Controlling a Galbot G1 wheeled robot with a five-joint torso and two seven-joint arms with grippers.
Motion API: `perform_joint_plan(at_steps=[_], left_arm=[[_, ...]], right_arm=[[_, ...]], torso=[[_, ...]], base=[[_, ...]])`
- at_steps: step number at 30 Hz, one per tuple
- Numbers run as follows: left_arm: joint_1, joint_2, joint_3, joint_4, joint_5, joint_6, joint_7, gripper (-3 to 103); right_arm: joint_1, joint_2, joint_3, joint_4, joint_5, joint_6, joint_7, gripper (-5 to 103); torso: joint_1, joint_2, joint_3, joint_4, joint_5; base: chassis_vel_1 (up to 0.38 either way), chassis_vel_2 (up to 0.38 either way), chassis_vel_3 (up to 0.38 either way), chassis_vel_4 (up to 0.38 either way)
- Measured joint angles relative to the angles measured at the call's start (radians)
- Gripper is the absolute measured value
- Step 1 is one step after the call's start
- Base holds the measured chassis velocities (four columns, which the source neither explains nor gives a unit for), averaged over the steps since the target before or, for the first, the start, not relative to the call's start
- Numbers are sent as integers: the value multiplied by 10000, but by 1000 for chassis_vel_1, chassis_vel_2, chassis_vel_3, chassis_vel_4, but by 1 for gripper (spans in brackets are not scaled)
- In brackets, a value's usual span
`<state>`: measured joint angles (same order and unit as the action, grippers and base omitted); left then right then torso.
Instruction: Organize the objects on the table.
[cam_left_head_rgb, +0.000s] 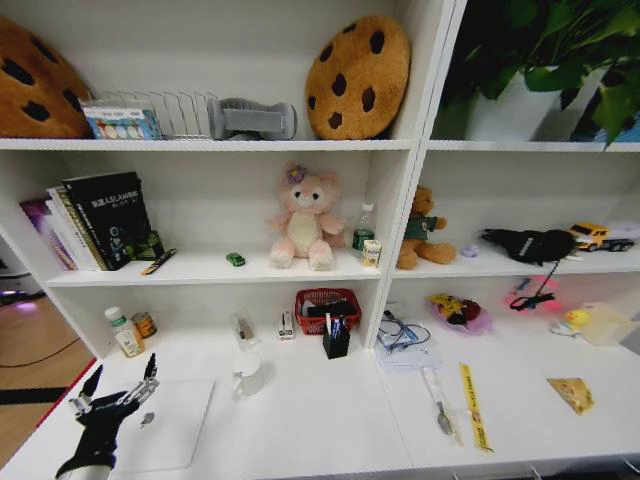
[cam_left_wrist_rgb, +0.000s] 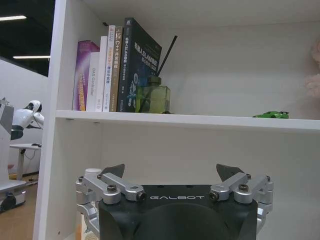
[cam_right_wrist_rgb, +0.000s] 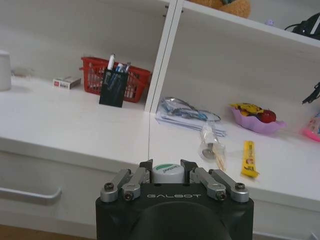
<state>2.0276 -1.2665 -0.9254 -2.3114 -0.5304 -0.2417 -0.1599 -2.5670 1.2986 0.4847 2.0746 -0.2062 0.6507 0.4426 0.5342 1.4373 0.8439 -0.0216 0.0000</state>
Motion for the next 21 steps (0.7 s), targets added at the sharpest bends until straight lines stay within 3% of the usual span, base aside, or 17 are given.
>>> perform_joint_plan(at_steps=[14,21], left_arm=[[0,0,0,0,0,0,1,100],[0,0,0,0,0,-1,2,100]], right_arm=[[2800,-114,-39,-3939,1305,-92,54,30],[3198,-103,-56,-4334,1447,-137,15,30]], torso=[[0,-1,0,-1,2],[0,-1,0,-1,2]], base=[[0,0,0,0],[0,0,0,0]])
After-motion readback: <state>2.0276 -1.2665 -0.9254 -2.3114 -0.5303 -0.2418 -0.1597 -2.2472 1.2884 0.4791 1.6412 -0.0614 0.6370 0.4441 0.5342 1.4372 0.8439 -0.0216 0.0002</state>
